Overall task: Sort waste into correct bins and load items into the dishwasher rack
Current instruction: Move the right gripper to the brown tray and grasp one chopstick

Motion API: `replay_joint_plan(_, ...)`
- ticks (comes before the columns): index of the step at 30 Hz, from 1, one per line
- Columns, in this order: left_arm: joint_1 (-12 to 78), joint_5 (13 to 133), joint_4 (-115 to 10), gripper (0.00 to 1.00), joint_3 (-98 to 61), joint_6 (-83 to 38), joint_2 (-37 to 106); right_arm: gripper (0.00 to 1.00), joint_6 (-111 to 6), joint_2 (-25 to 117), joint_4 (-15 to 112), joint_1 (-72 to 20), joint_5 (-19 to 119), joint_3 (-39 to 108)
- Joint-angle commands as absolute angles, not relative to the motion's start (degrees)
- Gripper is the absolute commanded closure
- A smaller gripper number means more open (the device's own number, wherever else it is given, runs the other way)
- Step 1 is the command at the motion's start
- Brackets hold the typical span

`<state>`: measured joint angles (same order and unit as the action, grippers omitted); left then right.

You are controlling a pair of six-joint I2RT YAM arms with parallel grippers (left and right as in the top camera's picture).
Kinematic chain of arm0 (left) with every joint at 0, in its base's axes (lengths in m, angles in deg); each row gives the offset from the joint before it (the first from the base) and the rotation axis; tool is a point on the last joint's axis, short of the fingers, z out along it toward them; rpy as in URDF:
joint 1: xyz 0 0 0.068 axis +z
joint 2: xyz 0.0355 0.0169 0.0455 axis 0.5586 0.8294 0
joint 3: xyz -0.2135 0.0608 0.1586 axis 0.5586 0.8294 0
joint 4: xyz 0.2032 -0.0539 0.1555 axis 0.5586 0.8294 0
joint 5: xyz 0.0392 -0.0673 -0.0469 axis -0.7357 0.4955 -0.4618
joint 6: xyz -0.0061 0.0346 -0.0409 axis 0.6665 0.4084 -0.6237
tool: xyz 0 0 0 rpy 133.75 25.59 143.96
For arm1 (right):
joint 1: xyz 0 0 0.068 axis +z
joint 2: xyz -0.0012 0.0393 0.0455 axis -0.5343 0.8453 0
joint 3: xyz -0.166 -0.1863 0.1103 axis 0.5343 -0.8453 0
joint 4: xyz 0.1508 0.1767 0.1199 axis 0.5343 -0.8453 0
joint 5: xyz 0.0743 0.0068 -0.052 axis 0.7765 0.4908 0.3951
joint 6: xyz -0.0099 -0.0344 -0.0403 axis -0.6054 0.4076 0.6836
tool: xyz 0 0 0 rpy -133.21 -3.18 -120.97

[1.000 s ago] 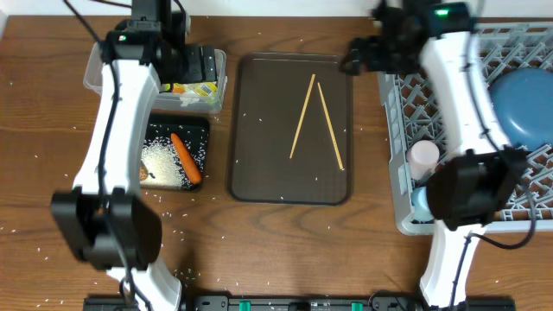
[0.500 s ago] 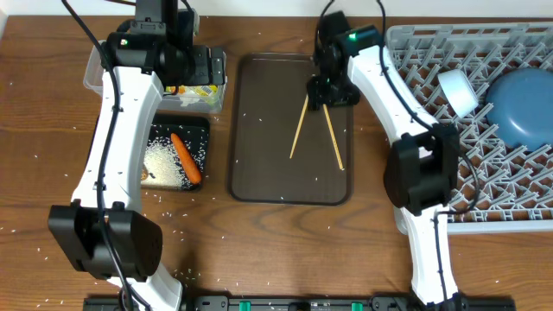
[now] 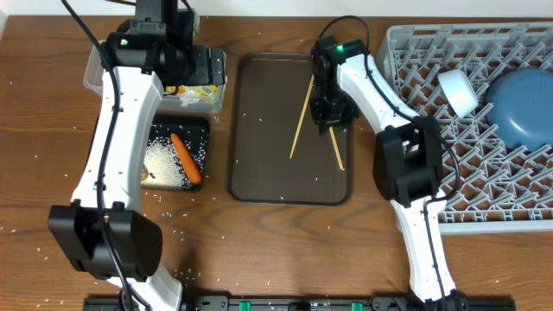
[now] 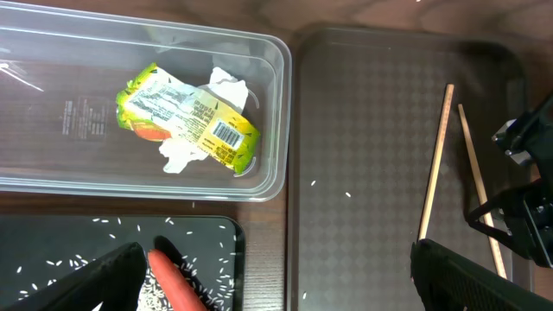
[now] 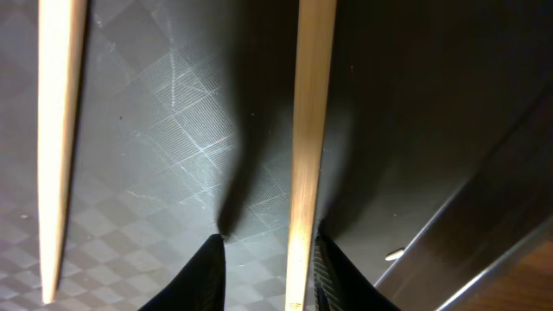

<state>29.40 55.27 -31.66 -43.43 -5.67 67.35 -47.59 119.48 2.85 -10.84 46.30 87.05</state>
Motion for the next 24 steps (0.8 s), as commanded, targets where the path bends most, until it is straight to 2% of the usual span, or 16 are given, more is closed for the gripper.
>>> replay_joint_plan(1, 29.6, 55.4, -31.5, 0.02, -43.7, -6.0, 67.6, 0.78, -47.8, 119.8, 3.4, -10.1, 43.6, 85.2)
replay_joint_plan(6, 29.6, 55.3, -31.5, 0.02, -43.7, -6.0, 67.6, 0.99, -47.8, 119.8, 5.8, -9.4, 43.6, 79.0)
replay_joint_plan(13, 29.6, 55.3, -31.5, 0.02, -43.7, -6.0, 67.6, 0.99, -47.9, 119.7, 7.5, -9.2, 43.7, 75.4)
replay_joint_plan(24, 29.6, 55.4, -31.5, 0.02, -43.7, -6.0, 67.6, 0.99, -47.7, 112.5, 6.0, -10.3, 43.6, 80.3)
